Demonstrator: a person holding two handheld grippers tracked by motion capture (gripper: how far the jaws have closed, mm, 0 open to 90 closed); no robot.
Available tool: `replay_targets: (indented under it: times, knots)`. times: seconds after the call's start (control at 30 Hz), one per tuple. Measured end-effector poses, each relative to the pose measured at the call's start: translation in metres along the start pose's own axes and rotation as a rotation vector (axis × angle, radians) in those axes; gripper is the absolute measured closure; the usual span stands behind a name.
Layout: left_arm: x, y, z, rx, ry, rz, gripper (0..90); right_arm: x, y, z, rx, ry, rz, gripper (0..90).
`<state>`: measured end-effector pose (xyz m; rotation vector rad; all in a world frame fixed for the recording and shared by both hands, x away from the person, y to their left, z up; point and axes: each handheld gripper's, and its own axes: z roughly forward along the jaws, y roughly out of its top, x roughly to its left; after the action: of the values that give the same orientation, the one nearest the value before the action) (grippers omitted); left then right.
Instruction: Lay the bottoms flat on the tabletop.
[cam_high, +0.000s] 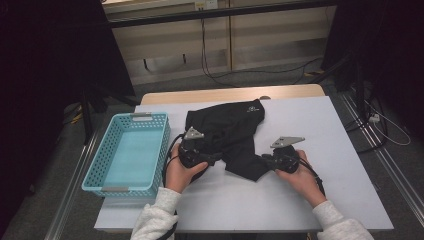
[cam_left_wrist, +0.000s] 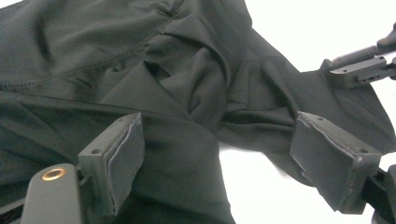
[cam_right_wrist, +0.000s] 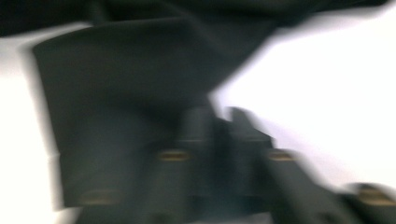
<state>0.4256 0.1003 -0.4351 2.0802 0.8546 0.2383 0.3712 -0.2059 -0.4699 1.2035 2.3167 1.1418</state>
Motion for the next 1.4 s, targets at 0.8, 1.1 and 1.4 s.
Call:
replay_targets:
  times: [0.8,1.1,1.4]
  knots:
    - [-0.002,0.003,0.004,-0.007,-0.004,0.004,18.3,0.005,-0.020,-0.053,-0.015,0.040,-0.041,90.0]
    - [-0.004,0.003,0.004,-0.006,-0.007,0.008,18.4,0.010,-0.011,-0.044,-0.041,0.007,-0.041,58.3]
    - [-0.005,0.003,0.004,-0.006,-0.010,0.008,18.4,-0.011,-0.003,-0.020,-0.043,-0.122,0.057,48.6]
